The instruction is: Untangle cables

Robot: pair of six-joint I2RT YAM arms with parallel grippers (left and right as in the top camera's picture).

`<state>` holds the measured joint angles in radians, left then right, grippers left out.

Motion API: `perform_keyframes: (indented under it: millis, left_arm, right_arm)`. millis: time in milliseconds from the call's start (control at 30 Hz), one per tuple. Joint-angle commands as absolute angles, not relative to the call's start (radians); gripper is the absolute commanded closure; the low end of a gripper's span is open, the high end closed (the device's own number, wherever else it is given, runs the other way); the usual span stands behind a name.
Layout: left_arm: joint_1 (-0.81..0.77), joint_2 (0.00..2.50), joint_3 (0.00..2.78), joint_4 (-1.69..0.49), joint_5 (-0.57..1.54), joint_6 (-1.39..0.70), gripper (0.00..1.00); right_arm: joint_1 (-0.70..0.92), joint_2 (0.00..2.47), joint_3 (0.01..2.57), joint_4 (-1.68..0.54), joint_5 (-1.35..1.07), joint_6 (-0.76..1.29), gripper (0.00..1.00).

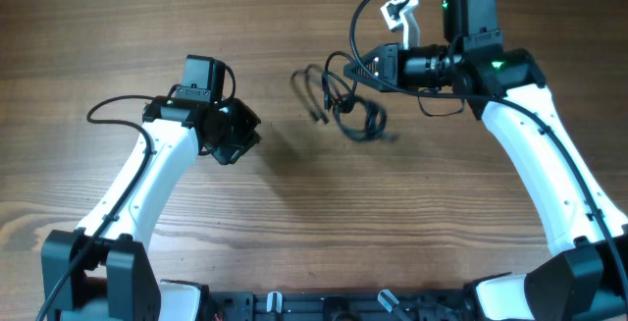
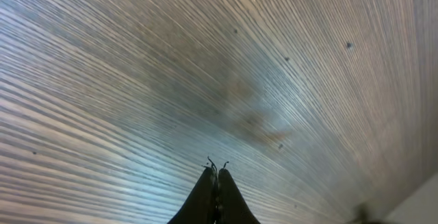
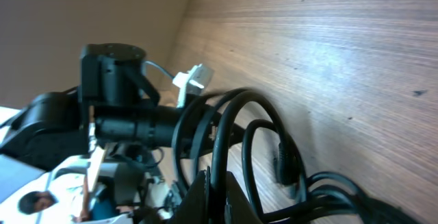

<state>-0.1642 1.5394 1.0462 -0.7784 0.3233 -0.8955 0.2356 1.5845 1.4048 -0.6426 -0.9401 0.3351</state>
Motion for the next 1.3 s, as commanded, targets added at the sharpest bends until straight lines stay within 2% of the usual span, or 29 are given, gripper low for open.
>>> perform_keyframes:
  millis: [0, 167, 333, 467, 600, 733, 1000, 1267]
  left_arm:
    - [-0.163, 1.538, 1.051, -0.774, 0.286, -0.878, 0.96]
    - [-0.163, 1.538, 1.051, -0.656, 0.388, -0.729, 0.93]
    - [-0.151, 1.538, 1.051, -0.526, 0.492, -0.568, 0.73]
    - [-0.091, 1.538, 1.051, -0.492, 0.519, -0.519, 0.67]
    - [-0.031, 1.538, 1.051, -0.328, 0.825, -0.438, 0.66]
    - [-0.047, 1.538, 1.051, -0.192, 0.992, -0.433, 0.54]
    - [-0.175, 1.538, 1.051, -0.191, 1.000, -0.386, 0.56]
    - [-0.219, 1.538, 1.051, -0.236, 0.987, -0.370, 0.69]
  right_arm:
    - [0.233, 1.580, 1.412, -0.674, -1.028, 0.279, 0.96]
    - [0.307, 1.580, 1.412, -0.787, -0.862, 0.223, 0.96]
    - [0.399, 1.580, 1.412, -0.827, -0.713, 0.190, 0.96]
    - [0.406, 1.580, 1.412, -0.828, -0.707, 0.186, 0.96]
    - [0.406, 1.580, 1.412, -0.829, -0.707, 0.186, 0.96]
    - [0.406, 1.580, 1.412, -0.830, -0.707, 0.186, 0.96]
    - [0.406, 1.580, 1.412, -0.829, -0.707, 0.186, 0.96]
    - [0.406, 1.580, 1.412, -0.829, -0.706, 0.186, 0.96]
